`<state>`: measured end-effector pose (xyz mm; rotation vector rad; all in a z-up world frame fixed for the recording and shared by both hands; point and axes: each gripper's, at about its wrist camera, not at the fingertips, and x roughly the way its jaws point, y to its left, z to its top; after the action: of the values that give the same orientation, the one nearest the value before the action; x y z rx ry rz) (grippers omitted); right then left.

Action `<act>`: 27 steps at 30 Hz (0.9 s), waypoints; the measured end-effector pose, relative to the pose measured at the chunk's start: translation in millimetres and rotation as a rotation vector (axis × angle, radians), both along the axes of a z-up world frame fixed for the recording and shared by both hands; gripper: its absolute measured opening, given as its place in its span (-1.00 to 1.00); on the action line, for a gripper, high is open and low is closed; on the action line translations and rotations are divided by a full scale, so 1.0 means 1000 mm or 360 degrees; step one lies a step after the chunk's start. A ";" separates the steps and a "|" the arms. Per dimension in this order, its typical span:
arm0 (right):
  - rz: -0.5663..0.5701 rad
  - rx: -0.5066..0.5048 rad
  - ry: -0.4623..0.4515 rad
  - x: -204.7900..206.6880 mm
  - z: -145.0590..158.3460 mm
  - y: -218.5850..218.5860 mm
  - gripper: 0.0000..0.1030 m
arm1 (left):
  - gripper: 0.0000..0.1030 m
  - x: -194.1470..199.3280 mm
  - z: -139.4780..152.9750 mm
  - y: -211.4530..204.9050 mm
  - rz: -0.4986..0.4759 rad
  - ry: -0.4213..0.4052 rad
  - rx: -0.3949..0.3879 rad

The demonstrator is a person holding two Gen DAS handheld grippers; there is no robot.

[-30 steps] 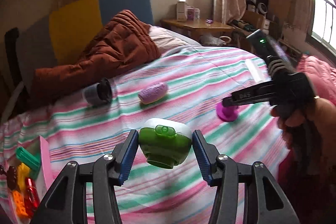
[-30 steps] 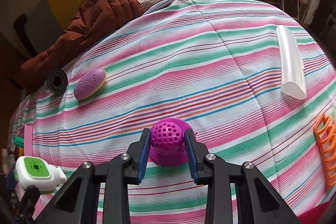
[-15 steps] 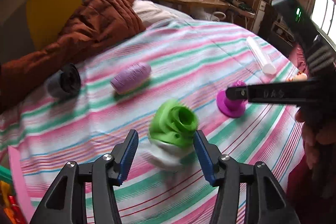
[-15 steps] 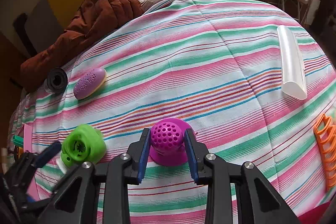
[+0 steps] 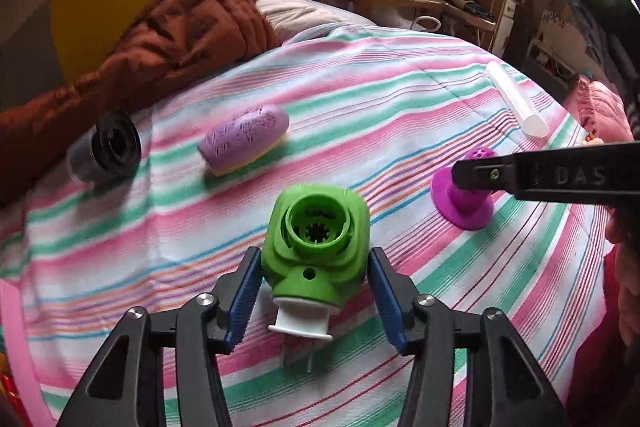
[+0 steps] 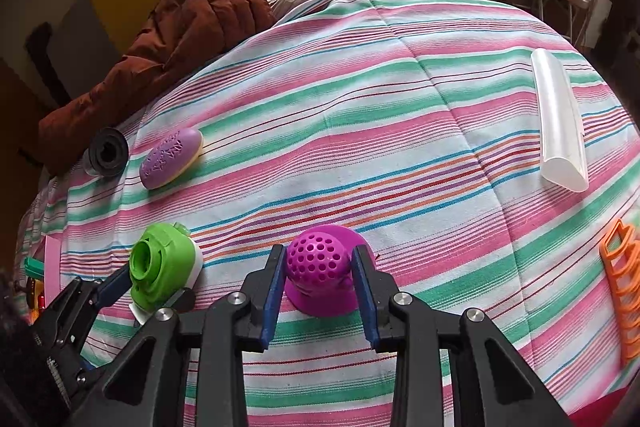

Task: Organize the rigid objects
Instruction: 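Carry the green plug-in device into the tray and open the left tool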

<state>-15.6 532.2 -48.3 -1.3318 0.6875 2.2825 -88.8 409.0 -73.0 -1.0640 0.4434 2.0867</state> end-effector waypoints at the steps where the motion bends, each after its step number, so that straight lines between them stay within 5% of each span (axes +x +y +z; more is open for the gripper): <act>1: 0.0002 0.0004 0.0000 0.000 0.000 0.000 -0.35 | 0.04 0.000 0.000 -0.004 0.0014 -0.0013 0.0023; 9: 0.0058 0.0018 0.0024 -0.003 0.001 -0.008 -0.36 | 0.03 0.016 0.007 -0.058 0.0168 -0.0092 0.0167; 27: 0.0261 0.0168 0.0089 -0.015 0.012 -0.037 -0.36 | 0.04 0.063 0.057 -0.217 0.0428 -0.0033 0.0397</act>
<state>-30.6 495.6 -36.6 -1.3227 0.4836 2.4566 -25.9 192.0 -16.1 -1.0398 0.0263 2.2902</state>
